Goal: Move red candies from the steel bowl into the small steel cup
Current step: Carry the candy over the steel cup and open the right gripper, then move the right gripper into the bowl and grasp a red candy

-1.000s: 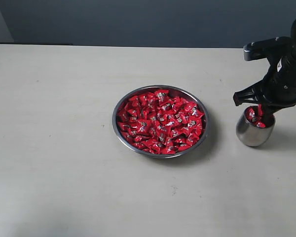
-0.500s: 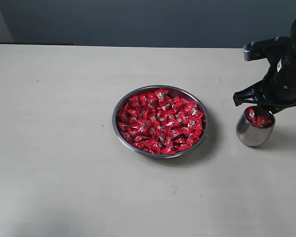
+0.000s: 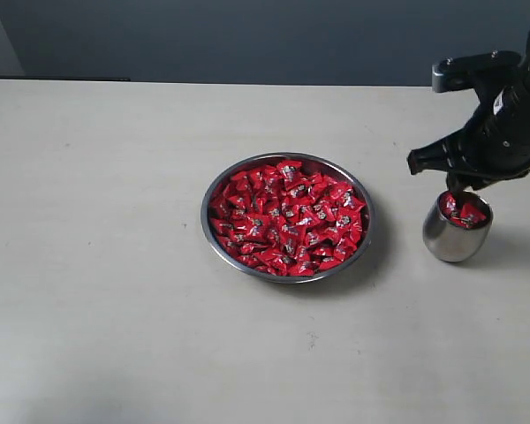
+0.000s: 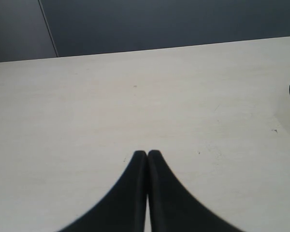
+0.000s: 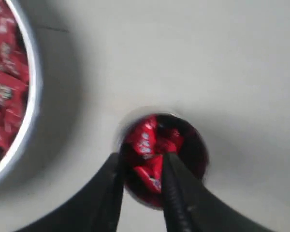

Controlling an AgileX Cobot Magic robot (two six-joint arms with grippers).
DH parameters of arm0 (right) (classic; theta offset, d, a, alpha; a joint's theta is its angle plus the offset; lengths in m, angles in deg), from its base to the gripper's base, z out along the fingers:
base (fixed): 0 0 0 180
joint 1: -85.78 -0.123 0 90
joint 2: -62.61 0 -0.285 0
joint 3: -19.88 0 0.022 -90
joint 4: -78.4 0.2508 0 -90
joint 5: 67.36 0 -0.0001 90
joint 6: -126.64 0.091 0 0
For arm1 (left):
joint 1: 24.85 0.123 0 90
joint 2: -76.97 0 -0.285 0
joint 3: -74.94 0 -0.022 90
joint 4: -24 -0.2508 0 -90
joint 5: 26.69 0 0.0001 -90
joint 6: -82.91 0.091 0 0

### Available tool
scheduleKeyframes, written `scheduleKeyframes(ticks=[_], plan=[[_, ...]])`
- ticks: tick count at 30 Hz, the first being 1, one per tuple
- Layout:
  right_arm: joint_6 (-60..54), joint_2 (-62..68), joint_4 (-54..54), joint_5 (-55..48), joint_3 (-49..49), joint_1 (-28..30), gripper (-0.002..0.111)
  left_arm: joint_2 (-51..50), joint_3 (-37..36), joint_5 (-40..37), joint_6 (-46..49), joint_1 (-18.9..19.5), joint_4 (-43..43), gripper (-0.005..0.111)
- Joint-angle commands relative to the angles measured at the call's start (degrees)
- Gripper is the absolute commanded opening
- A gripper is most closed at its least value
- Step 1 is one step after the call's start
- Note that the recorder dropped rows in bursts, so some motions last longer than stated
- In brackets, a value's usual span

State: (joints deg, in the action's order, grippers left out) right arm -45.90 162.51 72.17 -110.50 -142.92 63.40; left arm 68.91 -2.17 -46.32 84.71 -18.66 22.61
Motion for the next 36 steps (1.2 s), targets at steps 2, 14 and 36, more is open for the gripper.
scheduleKeyframes(ticks=[2,14,36], plan=[[-11.6,0.7,14.7,4.5,-3.4,-4.6,0.026,0.3,-0.1,0.5,-0.1,0.0,-0.2,0.0],[-15.0,18.3,16.5,5.5,-16.1,-10.7,0.026,0.3,-0.1,0.5,-0.1,0.0,-0.2,0.0],[-10.1,32.4,9.2,3.0,-27.9,-9.2,0.026,0.3,-0.1,0.5,-0.1,0.0,-0.2,0.0]])
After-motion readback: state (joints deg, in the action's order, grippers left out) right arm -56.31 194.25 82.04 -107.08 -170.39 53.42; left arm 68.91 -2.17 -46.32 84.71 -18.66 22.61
